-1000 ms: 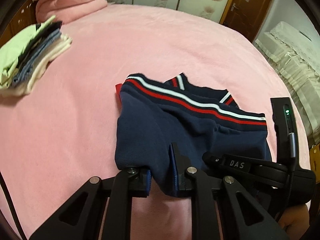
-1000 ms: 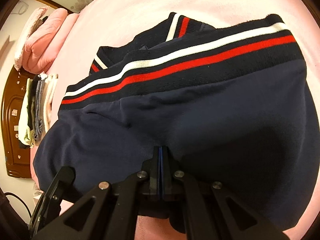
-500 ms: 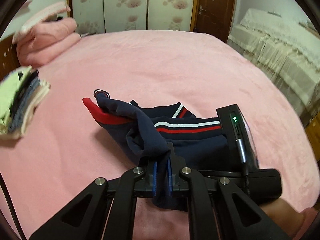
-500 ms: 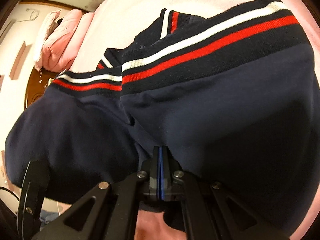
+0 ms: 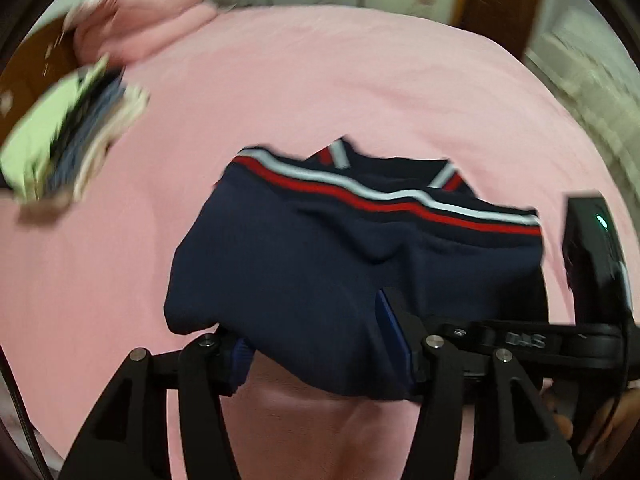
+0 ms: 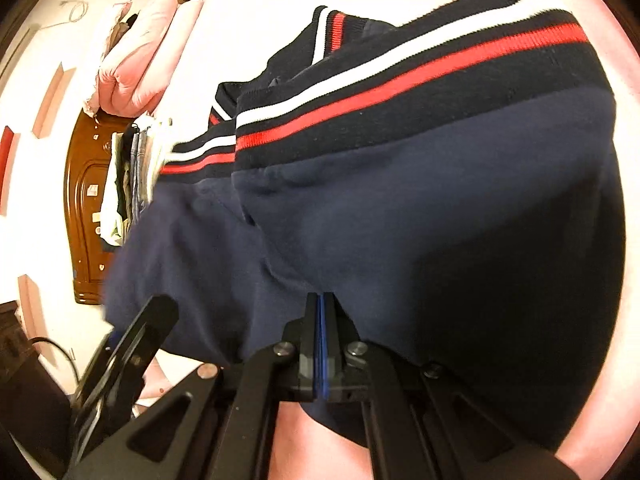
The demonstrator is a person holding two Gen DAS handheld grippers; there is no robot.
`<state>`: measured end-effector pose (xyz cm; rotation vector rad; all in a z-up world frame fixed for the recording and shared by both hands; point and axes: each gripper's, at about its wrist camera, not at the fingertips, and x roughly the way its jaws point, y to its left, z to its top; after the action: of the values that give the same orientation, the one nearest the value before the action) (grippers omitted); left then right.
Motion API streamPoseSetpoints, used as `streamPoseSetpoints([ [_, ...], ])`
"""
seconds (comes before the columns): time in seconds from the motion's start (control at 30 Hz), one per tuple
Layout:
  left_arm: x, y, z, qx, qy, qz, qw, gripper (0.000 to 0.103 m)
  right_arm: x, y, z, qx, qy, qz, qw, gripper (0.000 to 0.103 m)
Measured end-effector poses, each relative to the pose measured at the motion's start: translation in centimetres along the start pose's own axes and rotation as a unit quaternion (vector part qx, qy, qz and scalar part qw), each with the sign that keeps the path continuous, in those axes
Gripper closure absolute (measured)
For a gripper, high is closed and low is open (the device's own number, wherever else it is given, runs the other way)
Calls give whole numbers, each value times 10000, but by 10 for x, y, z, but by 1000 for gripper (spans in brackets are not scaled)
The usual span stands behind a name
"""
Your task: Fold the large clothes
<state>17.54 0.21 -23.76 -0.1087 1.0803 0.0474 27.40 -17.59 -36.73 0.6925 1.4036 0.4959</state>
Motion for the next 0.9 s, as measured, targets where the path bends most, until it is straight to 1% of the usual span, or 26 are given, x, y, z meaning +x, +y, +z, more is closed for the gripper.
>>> streamPoseSetpoints([
  [0.07, 8, 20, -1, -441, 160, -166, 9988, 49, 3, 3, 1, 116, -62, 22, 9999, 103],
  [0.13, 22, 43, -7, -936, 380, -352, 9943, 48, 2, -2, 1, 230, -128, 40, 9996, 103],
  [0.2, 40, 67, -15, -1476, 604, -632, 9852, 48, 2, -2, 2, 316, -180, 29, 9993, 103],
  [0.27, 50, 83, -23, -1955, 685, -886, 9743, 48, 4, -1, 2, 354, -205, -9, 9992, 103],
  [0.3, 55, 92, -29, -2249, 672, -1074, 9661, 48, 3, -1, 1, 385, -218, -25, 9990, 103],
  [0.37, 58, 101, -33, -2563, 576, -1241, 9569, 49, 5, 2, 5, 423, -250, -49, 9988, 103],
  [0.4, 59, 104, -34, -2668, 537, -1274, 9538, 50, 2, 1, 2, 440, -276, -59, 9986, 103],
  [0.43, 60, 106, -35, -2762, 504, -1303, 9509, 51, 3, 3, 2, 457, -301, -76, 9985, 103],
  [0.5, 60, 108, -36, -2888, 448, -1310, 9473, 59, 2, 4, 1, 486, -333, -108, 9982, 103],
  [0.53, 58, 107, -36, -2894, 379, -1243, 9484, 75, 3, 6, 2, 501, -349, -116, 9981, 103],
  [0.57, 55, 106, -36, -2856, 288, -1169, 9508, 80, 4, 5, 2, 518, -365, -103, 9979, 103],
  [0.63, 46, 90, -31, -2460, 229, -860, 9652, 86, 6, 6, 2, 572, -408, -69, 9975, 103],
  [0.67, 41, 79, -27, -2157, 191, -623, 9743, 88, 6, 4, 2, 597, -434, -29, 9973, 103],
  [0.7, 31, 59, -21, -1625, 39, -293, 9863, 88, 5, 3, 1, 620, -462, 16, 9970, 103],
  [0.73, 23, 44, -19, -1255, -118, -95, 9920, 89, 5, 1, 0, 664, -500, 73, 9965, 103],
  [0.77, 12, 26, -17, -852, -324, 61, 9958, 90, 4, -2, 0, 704, -526, 107, 9961, 103],
  [0.8, 5, 16, -16, -640, -448, 92, 9969, 90, 2, -3, -1, 748, -557, 123, 9956, 103],
  [0.87, -13, -10, -14, -134, -739, 17, 9972, 91, -3, -4, -3, 813, -730, 142, 9939, 103],
  [0.9, -24, -27, -14, 225, -885, -43, 9958, 91, -6, -4, -4, 812, -800, 163, 9933, 103],
])
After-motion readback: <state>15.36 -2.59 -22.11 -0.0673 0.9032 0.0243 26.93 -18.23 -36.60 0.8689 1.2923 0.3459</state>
